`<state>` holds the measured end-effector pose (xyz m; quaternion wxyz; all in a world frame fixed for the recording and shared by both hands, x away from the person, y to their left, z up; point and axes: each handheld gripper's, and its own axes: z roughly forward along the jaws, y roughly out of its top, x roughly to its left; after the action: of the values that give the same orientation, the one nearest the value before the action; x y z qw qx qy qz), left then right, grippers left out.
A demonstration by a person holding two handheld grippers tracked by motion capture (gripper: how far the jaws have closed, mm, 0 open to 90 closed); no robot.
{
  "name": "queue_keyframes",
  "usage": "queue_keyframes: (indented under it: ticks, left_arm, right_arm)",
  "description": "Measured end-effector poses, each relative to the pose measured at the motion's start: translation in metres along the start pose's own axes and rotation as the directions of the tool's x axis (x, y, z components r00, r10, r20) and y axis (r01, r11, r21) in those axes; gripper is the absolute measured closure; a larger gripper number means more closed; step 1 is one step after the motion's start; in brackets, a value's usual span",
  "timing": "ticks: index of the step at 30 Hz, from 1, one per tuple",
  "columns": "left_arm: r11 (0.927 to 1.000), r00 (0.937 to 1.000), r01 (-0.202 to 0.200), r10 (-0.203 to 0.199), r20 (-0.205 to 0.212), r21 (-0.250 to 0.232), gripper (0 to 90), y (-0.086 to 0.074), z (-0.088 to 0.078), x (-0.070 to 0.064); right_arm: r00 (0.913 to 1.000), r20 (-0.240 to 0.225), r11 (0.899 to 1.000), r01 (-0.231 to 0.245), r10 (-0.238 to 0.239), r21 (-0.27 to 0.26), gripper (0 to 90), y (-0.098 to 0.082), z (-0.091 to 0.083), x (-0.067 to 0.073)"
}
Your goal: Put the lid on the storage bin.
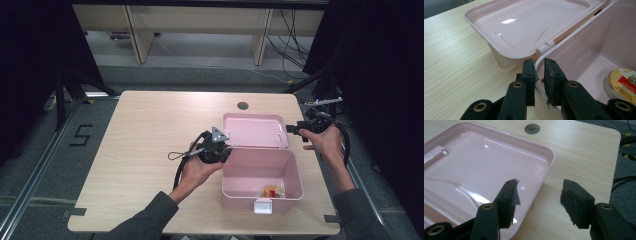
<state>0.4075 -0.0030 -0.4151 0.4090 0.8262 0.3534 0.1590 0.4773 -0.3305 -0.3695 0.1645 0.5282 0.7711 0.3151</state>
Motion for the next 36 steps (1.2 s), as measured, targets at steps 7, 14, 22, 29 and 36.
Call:
queue_keyframes:
  ticks: [7,14,22,29,36]
  left_arm:
    - [0.9998,0.9999,0.015,-0.015,-0.002,-0.011,78.7,-0.001,0.000,-0.001]
    - [0.9999,0.9999,0.012,-0.012,0.000,-0.011,78.7,-0.001,0.000,0.000]
    - [0.9998,0.9998,0.016,-0.016,0.006,-0.013,78.6,-0.001,0.000,0.001]
    - [0.9994,0.9997,0.024,-0.024,0.002,-0.027,78.4,-0.002,0.001,0.000]
    - [0.9993,0.9998,0.022,-0.022,0.003,-0.031,78.4,-0.002,0.001,0.000]
  right_arm:
    - [0.9994,0.005,0.999,-0.035,0.035,0.032,56.2,0.015,0.013,-0.001]
    - [0.9991,0.043,0.999,0.000,-0.002,0.043,59.6,0.022,0.031,-0.006]
    - [0.9983,0.058,0.992,-0.014,0.007,0.125,64.4,0.026,0.045,-0.006]
    - [0.9956,0.053,0.979,-0.086,0.078,0.184,71.7,0.029,0.052,-0.003]
    - [0.9954,0.074,0.971,-0.075,0.060,0.228,74.2,0.034,0.058,-0.006]
